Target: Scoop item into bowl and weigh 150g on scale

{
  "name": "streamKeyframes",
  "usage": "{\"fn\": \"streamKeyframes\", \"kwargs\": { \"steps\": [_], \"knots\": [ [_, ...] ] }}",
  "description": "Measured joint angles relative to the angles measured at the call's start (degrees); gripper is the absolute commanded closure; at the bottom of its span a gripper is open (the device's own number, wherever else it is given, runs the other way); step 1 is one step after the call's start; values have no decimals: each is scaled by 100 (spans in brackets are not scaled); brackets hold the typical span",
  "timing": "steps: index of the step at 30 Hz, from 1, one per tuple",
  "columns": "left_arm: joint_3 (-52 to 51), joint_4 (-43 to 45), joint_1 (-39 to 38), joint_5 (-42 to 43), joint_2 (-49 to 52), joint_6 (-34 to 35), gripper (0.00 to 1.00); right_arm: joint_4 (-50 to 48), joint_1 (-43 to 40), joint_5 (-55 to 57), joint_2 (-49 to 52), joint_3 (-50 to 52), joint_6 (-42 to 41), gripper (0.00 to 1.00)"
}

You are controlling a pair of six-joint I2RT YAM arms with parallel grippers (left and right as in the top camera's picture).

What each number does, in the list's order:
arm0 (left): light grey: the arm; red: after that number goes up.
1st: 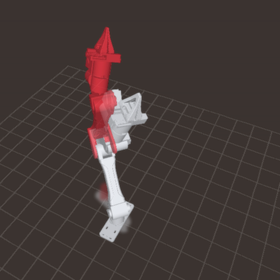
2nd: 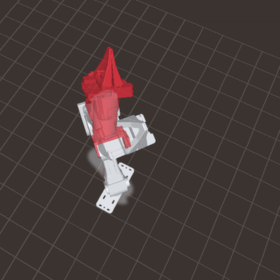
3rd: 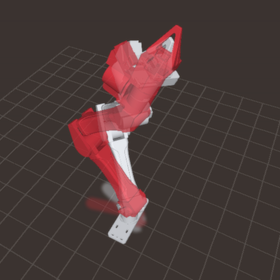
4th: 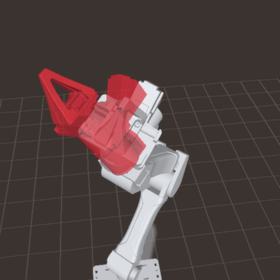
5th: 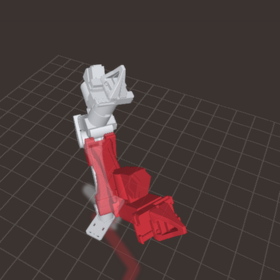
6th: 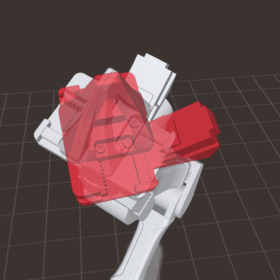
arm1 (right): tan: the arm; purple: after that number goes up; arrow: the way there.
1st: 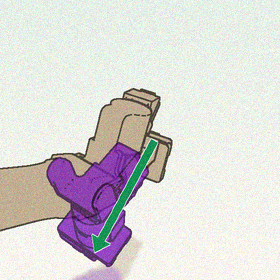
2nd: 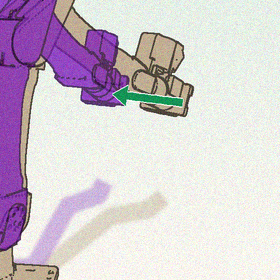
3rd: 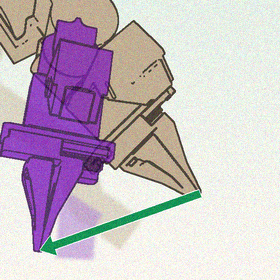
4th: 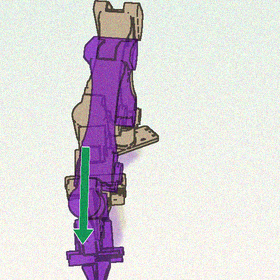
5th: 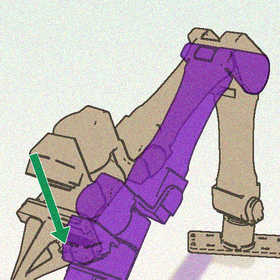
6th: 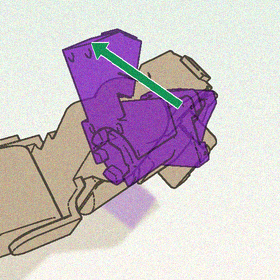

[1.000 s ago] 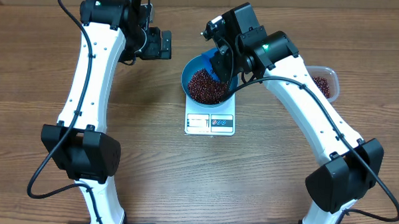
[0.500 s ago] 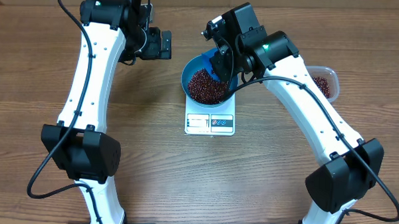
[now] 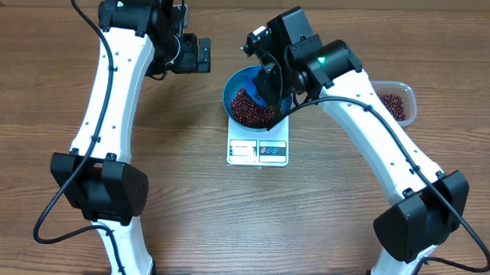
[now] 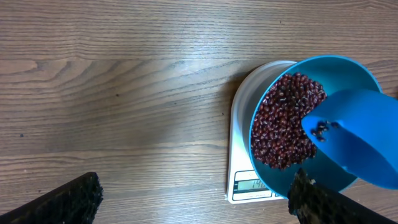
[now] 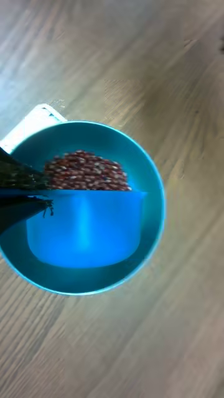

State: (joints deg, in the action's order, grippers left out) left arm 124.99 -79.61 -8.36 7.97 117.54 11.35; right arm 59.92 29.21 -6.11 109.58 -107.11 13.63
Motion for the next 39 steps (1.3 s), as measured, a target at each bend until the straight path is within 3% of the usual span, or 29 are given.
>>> {"fn": "streamKeyframes", "kwargs": {
  "steps": [39],
  "knots": [
    [0,2,0,0,0,0,1,-125,7,190,0,0,-140,96]
  ]
}}
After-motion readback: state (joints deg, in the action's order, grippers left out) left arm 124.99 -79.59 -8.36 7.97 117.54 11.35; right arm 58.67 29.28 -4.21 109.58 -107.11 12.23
